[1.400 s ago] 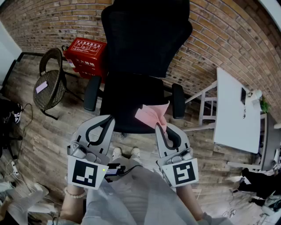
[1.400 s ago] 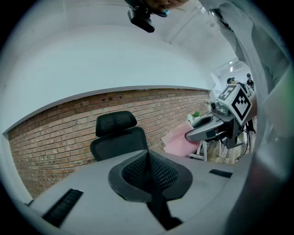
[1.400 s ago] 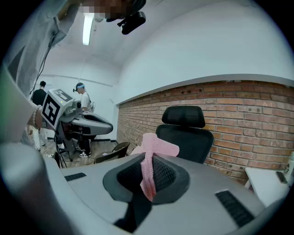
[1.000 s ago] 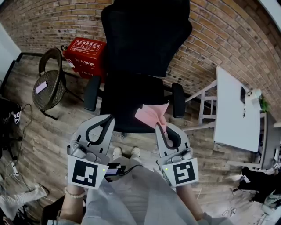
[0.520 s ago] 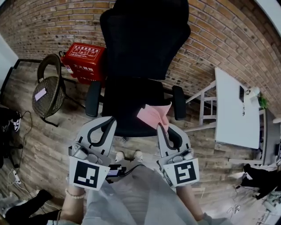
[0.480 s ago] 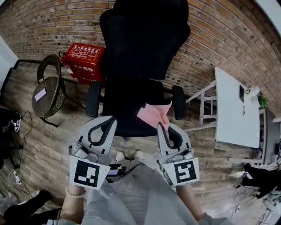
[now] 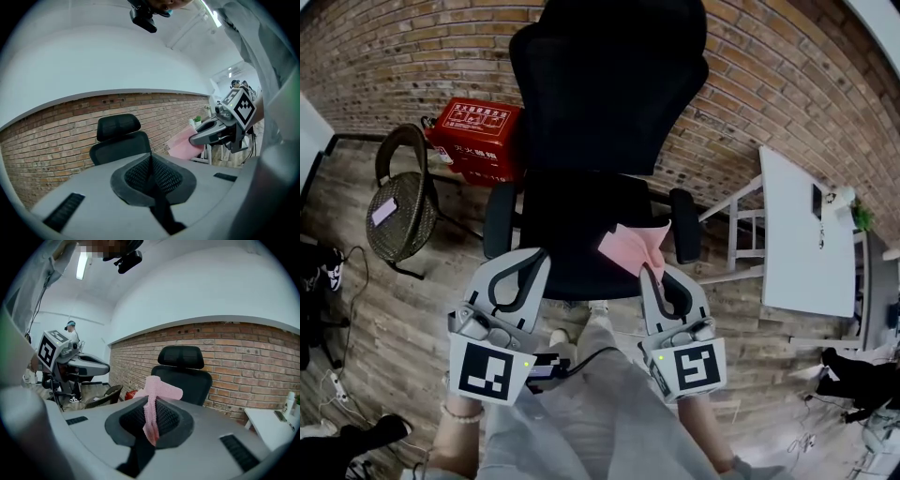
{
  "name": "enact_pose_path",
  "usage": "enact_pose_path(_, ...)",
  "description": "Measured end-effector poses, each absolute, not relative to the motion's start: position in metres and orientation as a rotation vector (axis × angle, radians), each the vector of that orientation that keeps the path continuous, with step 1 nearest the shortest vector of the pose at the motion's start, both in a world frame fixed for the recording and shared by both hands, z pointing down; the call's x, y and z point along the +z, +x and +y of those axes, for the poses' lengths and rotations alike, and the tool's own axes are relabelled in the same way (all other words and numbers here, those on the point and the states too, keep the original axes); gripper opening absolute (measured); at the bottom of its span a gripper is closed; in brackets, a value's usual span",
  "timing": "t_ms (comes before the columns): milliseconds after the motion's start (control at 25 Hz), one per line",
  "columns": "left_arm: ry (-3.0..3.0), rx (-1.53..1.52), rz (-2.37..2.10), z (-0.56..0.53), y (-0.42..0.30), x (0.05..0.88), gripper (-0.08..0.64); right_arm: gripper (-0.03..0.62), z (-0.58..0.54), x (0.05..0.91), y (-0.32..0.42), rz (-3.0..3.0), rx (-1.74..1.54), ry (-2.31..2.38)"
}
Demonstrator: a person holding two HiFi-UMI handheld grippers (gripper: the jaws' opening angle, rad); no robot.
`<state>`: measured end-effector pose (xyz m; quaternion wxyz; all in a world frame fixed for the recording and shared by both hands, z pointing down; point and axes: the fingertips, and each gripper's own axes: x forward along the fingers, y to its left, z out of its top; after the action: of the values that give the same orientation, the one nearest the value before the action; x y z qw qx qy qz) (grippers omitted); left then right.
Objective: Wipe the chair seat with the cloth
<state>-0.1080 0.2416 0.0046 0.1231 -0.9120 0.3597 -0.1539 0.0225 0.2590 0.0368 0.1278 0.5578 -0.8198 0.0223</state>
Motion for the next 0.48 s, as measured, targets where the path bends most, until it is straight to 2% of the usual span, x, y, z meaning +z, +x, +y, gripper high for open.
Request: enact_pose_path(480,-2.62,-0.533,1.193,0.144,-0.079,0.026,0.018,0.055,0.147,0.064,0.058,-2.466,0.094,1.443)
